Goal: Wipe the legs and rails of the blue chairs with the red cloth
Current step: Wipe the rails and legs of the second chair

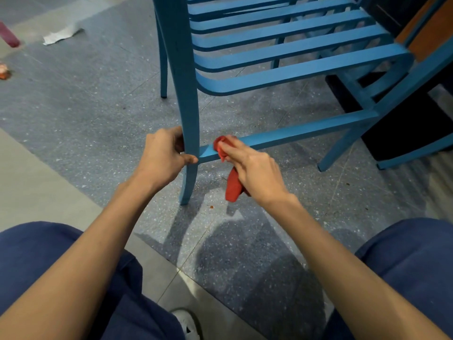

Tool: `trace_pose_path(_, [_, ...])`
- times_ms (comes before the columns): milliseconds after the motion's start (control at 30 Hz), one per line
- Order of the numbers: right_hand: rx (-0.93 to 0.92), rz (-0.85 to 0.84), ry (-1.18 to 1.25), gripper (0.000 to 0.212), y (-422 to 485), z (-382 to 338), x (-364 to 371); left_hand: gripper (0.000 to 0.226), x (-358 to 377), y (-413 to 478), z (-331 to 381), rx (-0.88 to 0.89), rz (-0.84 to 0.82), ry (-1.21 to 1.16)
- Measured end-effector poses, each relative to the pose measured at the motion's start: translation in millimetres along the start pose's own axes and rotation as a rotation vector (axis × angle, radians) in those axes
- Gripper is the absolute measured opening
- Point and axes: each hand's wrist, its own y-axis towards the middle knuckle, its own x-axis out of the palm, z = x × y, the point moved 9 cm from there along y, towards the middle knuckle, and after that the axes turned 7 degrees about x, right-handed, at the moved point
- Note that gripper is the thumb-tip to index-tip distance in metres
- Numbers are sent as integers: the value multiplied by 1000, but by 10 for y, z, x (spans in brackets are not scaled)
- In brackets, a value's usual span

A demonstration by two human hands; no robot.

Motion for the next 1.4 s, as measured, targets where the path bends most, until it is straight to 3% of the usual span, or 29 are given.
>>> trace_pose_path(167, [194,107,74,31,86,66,-201,34,2,2,14,10,3,32])
trace_pose_path(333, [34,45,67,35,61,-412,190,35,5,-14,34,20,0,-36])
trace_pose_path(433, [8,38,65,41,-2,-342,259,36,8,-8,22,20,-7,-57])
trace_pose_path(600, [126,167,124,38,2,145,-97,42,-1,0,-15,10,-1,-21])
trace_pose_path(733, [226,225,84,32,82,106,-179,43,4,2,-21,9,1,-29])
trace_pose_path(967, [43,66,29,47,34,-356,391,34,-16,26,14,61,-11,11])
trace_pose_path(1067, [-95,183,-7,51,-49,-217,262,33,-2,49,2,40,-28,51])
trace_pose_path(1167, [-153,298,-3,55,-69,94,-1,37,87,37,-74,-28,-102,102])
trace_pose_path(1267, [-88,418,-8,45,-50,447,-278,45,260,-66,-221,-118,-279,293])
trace_pose_path(1400, [58,382,108,41,-47,510,-215,51,398,-140,-126,-110,-398,525])
